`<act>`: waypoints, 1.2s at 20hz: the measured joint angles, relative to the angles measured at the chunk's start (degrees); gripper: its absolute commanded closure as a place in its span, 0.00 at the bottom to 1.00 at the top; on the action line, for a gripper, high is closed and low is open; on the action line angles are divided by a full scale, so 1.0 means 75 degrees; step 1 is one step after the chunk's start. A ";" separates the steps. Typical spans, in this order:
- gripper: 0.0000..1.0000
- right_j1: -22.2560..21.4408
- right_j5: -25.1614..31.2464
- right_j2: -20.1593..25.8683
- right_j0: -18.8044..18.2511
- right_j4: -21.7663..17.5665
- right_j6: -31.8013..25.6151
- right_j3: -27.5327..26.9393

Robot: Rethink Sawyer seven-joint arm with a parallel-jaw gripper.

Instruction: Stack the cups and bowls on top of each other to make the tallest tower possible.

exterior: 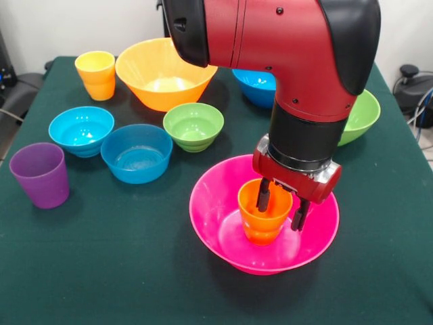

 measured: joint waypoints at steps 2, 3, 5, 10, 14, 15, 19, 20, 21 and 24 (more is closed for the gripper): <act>0.00 -0.0002 -0.0062 0.0000 -0.0001 0.0000 0.0000 0.0000; 0.00 -0.0001 -0.0094 0.0000 -0.0001 0.0000 0.0000 0.0001; 0.00 -0.0001 -0.0144 0.0000 -0.0001 0.0000 0.0000 0.0001; 0.00 -0.0001 -0.0223 0.0000 -0.0001 0.0000 0.0000 0.0001; 0.00 -0.0006 -0.0223 0.0000 -0.0001 0.0000 0.0000 0.0001; 0.00 -0.0010 -0.0223 0.0000 -0.0001 0.0000 0.0000 0.0001; 0.00 -0.0064 -0.0223 0.0000 -0.0001 0.0000 0.0000 0.0001; 0.00 -0.0088 -0.0223 0.0000 -0.0001 0.0000 0.0000 0.0001; 0.00 -0.0111 -0.0223 0.0000 -0.0001 0.0000 0.0000 0.0001; 0.00 -0.0155 -0.0223 0.0000 -0.0001 0.0000 0.0000 0.0002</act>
